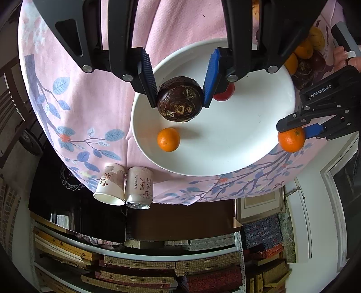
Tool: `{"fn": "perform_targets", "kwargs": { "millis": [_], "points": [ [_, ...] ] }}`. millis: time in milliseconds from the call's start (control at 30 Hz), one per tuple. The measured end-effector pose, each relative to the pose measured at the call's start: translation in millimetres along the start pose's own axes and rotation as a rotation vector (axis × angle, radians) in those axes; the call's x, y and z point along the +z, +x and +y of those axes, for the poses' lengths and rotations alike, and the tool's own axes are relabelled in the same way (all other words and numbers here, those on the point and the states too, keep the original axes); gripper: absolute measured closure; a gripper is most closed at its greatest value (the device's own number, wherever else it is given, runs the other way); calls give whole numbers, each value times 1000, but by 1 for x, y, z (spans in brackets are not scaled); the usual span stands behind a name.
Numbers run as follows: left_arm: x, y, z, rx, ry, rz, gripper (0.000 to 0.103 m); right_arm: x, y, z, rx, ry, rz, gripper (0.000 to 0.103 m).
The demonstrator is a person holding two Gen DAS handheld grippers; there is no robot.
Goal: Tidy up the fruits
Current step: 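Carry the large orange and dark fruit onto the white plate and release both, then grasp a large tangerine with the right tool while the left tool returns to the pile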
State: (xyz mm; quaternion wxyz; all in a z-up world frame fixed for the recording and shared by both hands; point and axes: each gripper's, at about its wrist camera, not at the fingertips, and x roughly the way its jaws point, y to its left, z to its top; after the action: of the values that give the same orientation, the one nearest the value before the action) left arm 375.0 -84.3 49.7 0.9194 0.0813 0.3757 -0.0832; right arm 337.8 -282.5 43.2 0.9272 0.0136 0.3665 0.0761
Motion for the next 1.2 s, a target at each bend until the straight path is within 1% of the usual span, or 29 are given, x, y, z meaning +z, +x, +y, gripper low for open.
{"fn": "perform_targets", "kwargs": {
  "millis": [100, 233, 300, 333, 367, 400, 433, 467, 533, 600, 700, 800, 900, 1000, 1033, 1067, 1100, 1133, 1200],
  "points": [
    [-1, -1, -3, 3, 15, -4, 60, 0, 1, -1, 7, 13, 4, 62],
    [-2, 3, -3, -14, 11, 19, 59, 0, 2, -1, -3, 7, -1, 62],
    [-2, 5, -4, -6, 27, 17, 56, -1, 2, -2, 3, 7, -8, 61],
    [-2, 5, -5, 5, 47, 11, 48, -2, 2, -2, 9, 9, -13, 42],
    [-2, 2, -6, 25, 73, -4, 17, -3, 0, -3, 1, 11, -18, 26],
    [-2, -3, -7, 60, 94, -30, 5, -4, -4, -4, -19, 20, -34, 8],
    [-4, -10, -8, 104, 113, -68, 5, -6, -9, -4, -22, 24, -44, 7],
    [-5, -16, -9, 129, 131, -89, 5, -6, -13, -3, -11, 19, -37, 7],
    [-7, -30, -12, 122, 175, -98, 5, -7, -23, -2, -1, 16, -26, 7],
    [-11, -44, -13, 119, 187, -114, 5, -12, -36, 0, 18, 24, -45, 7],
    [-30, -68, -14, 103, 195, -127, 5, -24, -56, 6, 54, 29, -55, 6],
    [-53, -87, -15, 87, 193, -123, 4, -45, -73, 15, 67, 30, -70, 4],
    [-82, -100, -14, 72, 170, -133, 4, -80, -83, 24, 74, 73, -113, 4],
    [-108, -108, -11, 79, 120, -145, 4, -107, -88, 39, 15, 96, -87, 4],
    [-117, -111, -8, 76, 96, -154, 4, -111, -95, 42, 35, 91, -109, 4],
    [-123, -113, -7, 76, 78, -159, 4, -114, -105, 43, 49, 98, -153, 4],
    [-130, -114, -5, 84, 47, -170, 4, -118, -116, 42, 37, 120, -206, 4],
    [-135, -114, -4, 91, 36, -173, 4, -121, -124, 39, 15, 140, -241, 4],
    [-136, -111, -2, 95, 21, -156, 4, -126, -134, 35, -23, 183, -273, 4]
  ]
}}
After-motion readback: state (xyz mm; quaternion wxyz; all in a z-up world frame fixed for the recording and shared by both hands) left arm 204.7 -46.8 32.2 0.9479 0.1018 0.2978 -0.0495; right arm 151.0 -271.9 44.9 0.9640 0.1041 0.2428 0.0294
